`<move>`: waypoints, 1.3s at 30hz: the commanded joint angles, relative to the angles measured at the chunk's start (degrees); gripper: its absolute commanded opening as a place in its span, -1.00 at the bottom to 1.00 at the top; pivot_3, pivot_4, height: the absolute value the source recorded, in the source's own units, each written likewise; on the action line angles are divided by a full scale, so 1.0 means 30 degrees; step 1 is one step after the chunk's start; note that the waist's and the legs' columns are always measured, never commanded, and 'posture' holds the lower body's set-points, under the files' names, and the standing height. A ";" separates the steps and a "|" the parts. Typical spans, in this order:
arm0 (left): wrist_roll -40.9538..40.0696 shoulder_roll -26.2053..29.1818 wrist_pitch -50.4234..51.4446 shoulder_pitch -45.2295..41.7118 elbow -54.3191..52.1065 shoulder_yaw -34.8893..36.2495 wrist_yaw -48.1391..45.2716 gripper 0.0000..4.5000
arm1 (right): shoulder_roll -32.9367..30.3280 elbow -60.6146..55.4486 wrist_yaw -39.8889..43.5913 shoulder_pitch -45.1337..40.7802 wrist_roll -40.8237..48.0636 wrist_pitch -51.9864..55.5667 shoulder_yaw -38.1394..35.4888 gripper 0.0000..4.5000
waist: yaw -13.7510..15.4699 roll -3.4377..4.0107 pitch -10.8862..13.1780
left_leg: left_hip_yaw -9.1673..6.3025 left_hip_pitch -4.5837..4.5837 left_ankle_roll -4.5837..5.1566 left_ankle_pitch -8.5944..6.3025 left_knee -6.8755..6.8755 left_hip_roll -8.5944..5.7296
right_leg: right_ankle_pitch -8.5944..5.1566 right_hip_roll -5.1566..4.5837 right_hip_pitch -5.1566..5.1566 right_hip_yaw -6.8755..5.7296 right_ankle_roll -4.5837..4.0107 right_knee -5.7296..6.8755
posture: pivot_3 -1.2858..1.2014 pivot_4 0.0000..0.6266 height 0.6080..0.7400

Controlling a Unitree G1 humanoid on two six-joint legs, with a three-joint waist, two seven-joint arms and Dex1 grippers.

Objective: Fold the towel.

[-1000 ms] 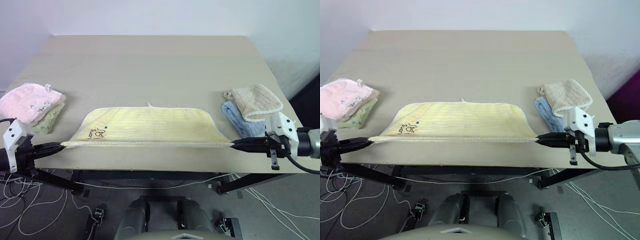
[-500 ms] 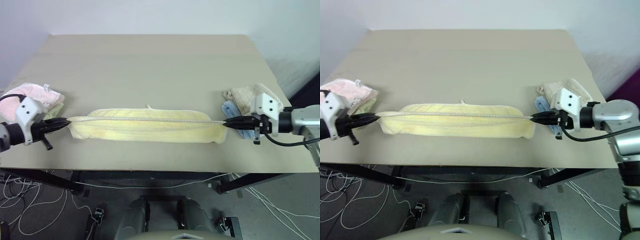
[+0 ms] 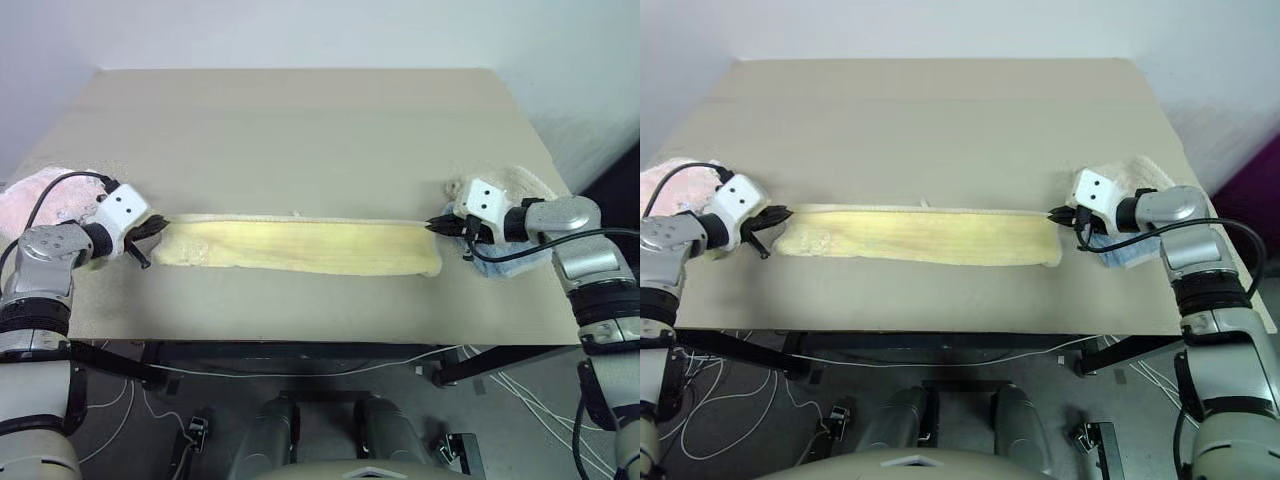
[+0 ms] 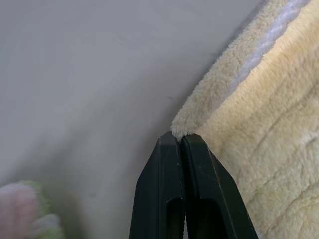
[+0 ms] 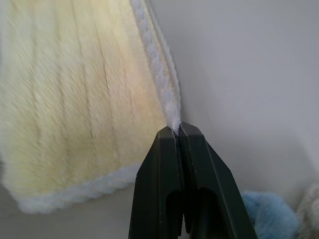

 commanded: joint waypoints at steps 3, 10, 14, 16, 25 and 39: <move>-0.0349 0.0259 -0.0304 -0.0543 0.1038 0.0571 -0.0183 -0.54 | 0.0056 0.0550 -0.0772 -0.0745 -0.0058 -0.0445 -0.0871 -0.55 | -0.0028 0.0000 0.0000 | 0.0002 0.0000 0.0000 0.0001 0.0004 0.0000 | -0.0001 0.0000 -0.0011 0.0004 0.0001 0.0033 | 0.03 -0.52 1.00; -0.0647 0.0295 -0.0401 -0.0211 0.0712 0.1327 0.0896 0.49 | -0.0775 -0.1676 -0.1153 0.0265 0.0622 0.0217 -0.2240 0.48 | 0.0020 -0.0001 0.0000 | 0.0001 0.0000 0.0000 0.0001 0.0012 -0.0008 | -0.0002 -0.0011 -0.0015 0.0005 0.0002 0.0046 | 0.03 -0.52 1.00; -0.3079 -0.0209 0.0624 0.0364 -0.1104 0.3333 0.0830 0.78 | -0.1090 -0.5708 -0.2270 0.2198 0.2613 0.3052 -0.4740 1.00 | 0.0088 -0.0002 -0.0001 | -0.0007 -0.0004 0.0001 0.0000 0.0018 -0.0012 | -0.0003 -0.0024 -0.0014 0.0004 0.0004 0.0055 | 0.03 -0.52 1.00; -0.3652 -0.0359 0.1006 0.0964 -0.2429 0.4114 0.1471 0.78 | -0.0665 -0.9037 -0.3203 0.3935 0.5149 0.6789 -0.6663 1.00 | 0.0092 -0.0007 -0.0004 | -0.0021 -0.0013 0.0001 0.0000 0.0023 -0.0011 | -0.0003 -0.0044 -0.0012 0.0003 0.0003 0.0061 | 0.03 -0.52 1.00; -0.6025 -0.1618 0.3864 0.4309 -0.9582 0.4462 0.0573 0.78 | 0.3935 -1.8400 -1.1042 1.0866 1.8858 2.1833 -1.2738 1.00 | 0.0073 -0.0029 -0.0022 | -0.0048 -0.0002 0.0002 -0.0002 0.0020 0.0021 | -0.0004 -0.0055 0.0020 0.0024 0.0000 0.0084 | 0.03 -0.52 1.00; -0.7710 -0.3915 0.7431 0.7039 -1.6439 0.1242 -0.2422 0.78 | 0.9452 -1.6728 -2.6650 1.3122 2.9915 2.1636 -1.1524 1.00 | -0.0020 -0.0021 -0.0026 | -0.0034 0.0021 0.0003 -0.0002 -0.0003 0.0024 | -0.0005 -0.0047 0.0034 0.0038 -0.0004 0.0017 | 0.03 -0.52 1.00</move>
